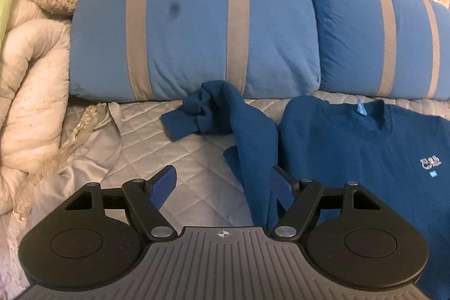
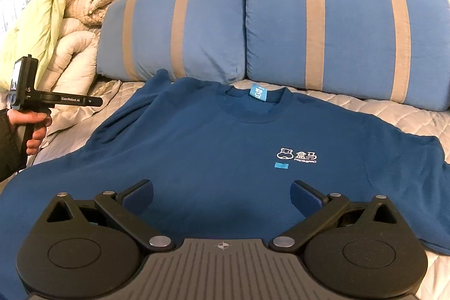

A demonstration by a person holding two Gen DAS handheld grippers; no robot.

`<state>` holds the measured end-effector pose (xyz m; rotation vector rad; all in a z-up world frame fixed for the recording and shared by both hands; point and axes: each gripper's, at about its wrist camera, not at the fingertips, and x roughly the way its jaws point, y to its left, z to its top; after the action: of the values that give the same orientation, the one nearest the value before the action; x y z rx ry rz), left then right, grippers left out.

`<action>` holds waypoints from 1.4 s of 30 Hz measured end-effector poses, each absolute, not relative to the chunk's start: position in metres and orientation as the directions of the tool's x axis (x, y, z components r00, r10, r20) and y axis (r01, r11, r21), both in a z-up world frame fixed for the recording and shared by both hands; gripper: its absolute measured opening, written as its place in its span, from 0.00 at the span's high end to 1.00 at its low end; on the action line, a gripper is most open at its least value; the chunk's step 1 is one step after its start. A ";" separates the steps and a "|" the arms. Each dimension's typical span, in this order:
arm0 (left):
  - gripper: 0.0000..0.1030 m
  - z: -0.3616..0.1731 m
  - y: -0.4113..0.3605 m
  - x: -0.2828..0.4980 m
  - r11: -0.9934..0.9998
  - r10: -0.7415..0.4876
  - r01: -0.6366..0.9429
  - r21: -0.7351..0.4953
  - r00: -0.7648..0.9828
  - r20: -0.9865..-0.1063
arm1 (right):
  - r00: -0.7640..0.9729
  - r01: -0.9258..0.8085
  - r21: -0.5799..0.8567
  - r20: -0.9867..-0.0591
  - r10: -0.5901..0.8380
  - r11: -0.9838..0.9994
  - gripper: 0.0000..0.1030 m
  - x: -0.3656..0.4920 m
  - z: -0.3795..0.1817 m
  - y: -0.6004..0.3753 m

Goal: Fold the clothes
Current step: 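Move the left tool to the other sleeve and close on it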

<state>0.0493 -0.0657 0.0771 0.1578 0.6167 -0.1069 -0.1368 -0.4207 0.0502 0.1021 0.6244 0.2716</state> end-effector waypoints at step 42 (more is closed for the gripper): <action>0.96 0.054 -0.005 -0.005 0.964 0.103 0.112 0.239 0.676 -0.730 | 0.744 -0.288 0.224 -0.560 0.365 0.931 0.03 -0.133 0.047 -0.421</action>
<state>-0.0049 -0.0050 0.0537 0.2755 0.8319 -0.0056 -0.1326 -0.4212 0.0471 0.1261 0.6387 0.3587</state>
